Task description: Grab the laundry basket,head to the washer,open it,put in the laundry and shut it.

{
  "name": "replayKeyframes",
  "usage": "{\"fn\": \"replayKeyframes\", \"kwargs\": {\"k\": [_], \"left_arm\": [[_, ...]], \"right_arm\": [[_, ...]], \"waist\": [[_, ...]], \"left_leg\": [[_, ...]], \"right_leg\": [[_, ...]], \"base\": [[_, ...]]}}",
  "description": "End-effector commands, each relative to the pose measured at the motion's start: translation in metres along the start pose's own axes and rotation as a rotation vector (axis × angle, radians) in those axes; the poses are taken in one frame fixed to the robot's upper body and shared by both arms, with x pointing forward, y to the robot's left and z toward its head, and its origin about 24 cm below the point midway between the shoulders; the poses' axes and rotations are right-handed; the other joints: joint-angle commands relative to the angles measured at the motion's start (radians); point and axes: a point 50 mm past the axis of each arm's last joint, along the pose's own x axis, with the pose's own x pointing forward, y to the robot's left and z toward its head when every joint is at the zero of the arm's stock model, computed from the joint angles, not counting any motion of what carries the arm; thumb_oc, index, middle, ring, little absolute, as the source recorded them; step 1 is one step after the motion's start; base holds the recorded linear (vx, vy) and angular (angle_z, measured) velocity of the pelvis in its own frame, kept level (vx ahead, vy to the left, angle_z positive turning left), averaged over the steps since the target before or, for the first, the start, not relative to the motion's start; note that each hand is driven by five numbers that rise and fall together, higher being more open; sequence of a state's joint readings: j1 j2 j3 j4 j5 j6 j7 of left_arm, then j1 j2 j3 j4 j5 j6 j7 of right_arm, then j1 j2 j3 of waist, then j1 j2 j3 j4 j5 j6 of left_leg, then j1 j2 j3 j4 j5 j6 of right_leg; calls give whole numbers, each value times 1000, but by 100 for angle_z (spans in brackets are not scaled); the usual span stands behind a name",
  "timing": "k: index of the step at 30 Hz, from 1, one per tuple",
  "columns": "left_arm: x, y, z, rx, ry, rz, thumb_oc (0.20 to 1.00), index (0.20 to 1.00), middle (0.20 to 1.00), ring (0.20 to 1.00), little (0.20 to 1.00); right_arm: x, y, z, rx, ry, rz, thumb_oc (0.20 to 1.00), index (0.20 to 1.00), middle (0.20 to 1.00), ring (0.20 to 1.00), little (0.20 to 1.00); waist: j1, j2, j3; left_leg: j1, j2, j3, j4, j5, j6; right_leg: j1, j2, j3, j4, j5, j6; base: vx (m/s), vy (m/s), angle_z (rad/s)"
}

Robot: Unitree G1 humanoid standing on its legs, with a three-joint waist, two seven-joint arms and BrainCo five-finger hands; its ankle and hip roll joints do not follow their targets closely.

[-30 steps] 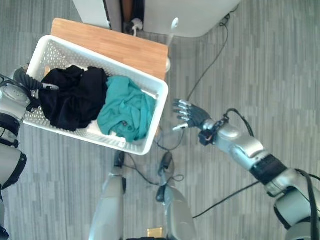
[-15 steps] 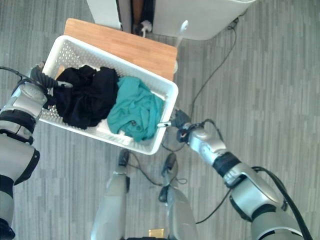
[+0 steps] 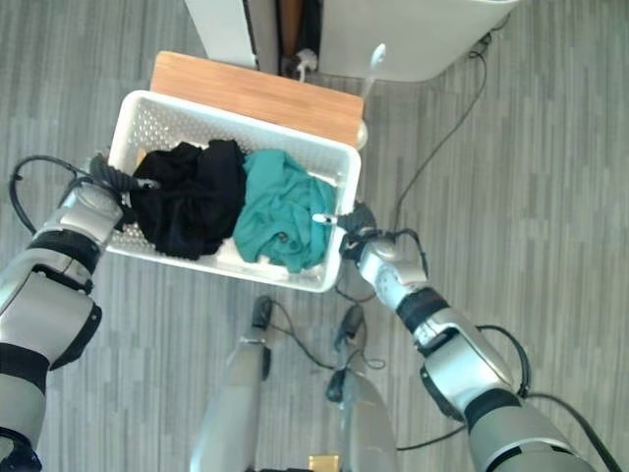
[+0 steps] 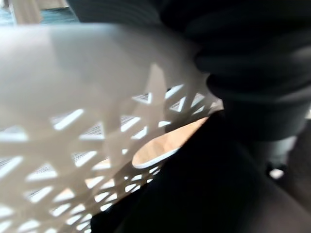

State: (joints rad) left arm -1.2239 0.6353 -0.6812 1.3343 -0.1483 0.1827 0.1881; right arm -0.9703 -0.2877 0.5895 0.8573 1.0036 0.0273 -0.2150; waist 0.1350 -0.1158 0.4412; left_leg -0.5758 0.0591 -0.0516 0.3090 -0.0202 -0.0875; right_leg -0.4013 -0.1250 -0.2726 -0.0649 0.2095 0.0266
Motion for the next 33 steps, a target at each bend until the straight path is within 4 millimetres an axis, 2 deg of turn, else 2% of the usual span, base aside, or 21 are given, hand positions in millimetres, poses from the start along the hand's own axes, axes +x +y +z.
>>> {"fn": "replayKeyframes", "kwargs": {"k": [1,6,9,10,13,16,17,18,21,28,30,33], "left_arm": [[-12,-32,53,88,-208,-87,200,200,200,200,200],[-17,-48,47,194,-264,-125,200,200,200,200,200],[-20,-62,42,147,-256,-143,200,200,200,200,200],[-22,-64,43,119,-268,-144,200,200,200,200,200],[-32,-72,46,73,-370,-156,200,200,200,200,200],[-47,-92,39,-8,-420,-215,200,200,200,200,200],[-59,-105,33,-36,-453,-267,200,200,200,200,200],[-59,-105,32,-36,-453,-268,200,200,200,200,200],[-73,-121,23,-80,-470,-356,200,200,200,200,200],[-77,-127,18,-87,-467,-389,200,200,200,200,200],[-84,-144,11,-86,-434,-440,200,200,200,200,200],[-87,-149,12,-78,-439,-454,200,200,200,200,200]], "right_arm": [[5,47,15,-36,-29,124,200,200,200,200,200],[2,44,8,-134,-22,146,200,200,200,200,200],[0,34,1,-195,-13,136,200,200,200,200,200],[-1,27,2,-223,-16,122,200,200,200,200,200],[-6,4,0,-287,-24,90,200,200,200,200,200],[-13,-22,-6,-332,-12,48,200,200,200,200,200],[-18,-39,-10,-372,5,23,200,200,200,200,200],[-18,-39,-10,-372,6,23,200,200,200,200,200],[-24,-60,-16,-406,37,-6,200,200,200,200,200],[-26,-66,-18,-428,50,-14,200,200,200,200,200],[-27,-68,-21,-429,56,-14,200,200,200,200,200],[-30,-71,-31,-410,77,-14,200,200,200,200,200]], "waist": [[45,21,78],[41,30,73],[35,34,64],[30,34,63],[28,42,53],[23,47,39],[19,51,29],[19,51,29],[13,57,18],[8,59,10],[-8,60,-26],[-18,60,-53]], "left_leg": [[142,-5,56,-197,44,45],[157,-14,60,-205,40,51],[174,-18,60,-212,36,56],[166,-27,65,-214,59,64],[183,-31,68,-222,52,68],[206,-38,73,-223,41,73],[224,-39,78,-223,31,77],[224,-39,78,-223,31,77],[252,-42,89,-221,19,83],[269,-43,99,-221,14,86],[310,-49,133,-231,5,92],[328,-53,137,-237,2,94]], "right_leg": [[121,-52,-9,67,-52,121],[124,-57,-4,79,-60,121],[131,-62,2,89,-68,120],[121,-72,-3,92,-55,113],[127,-80,-1,102,-61,115],[142,-85,4,111,-66,115],[150,-90,9,121,-72,116],[150,-89,9,121,-72,116],[164,-95,16,132,-74,118],[172,-98,20,134,-74,119],[199,-105,20,120,-64,123],[213,-111,20,118,-67,124]], "base": [[0,2,4],[4,17,4],[0,23,6],[-44,38,4],[10,30,4],[55,33,2],[50,43,2],[42,51,2],[37,55,-10],[11,23,-7],[56,88,-9],[65,11,-23]]}}
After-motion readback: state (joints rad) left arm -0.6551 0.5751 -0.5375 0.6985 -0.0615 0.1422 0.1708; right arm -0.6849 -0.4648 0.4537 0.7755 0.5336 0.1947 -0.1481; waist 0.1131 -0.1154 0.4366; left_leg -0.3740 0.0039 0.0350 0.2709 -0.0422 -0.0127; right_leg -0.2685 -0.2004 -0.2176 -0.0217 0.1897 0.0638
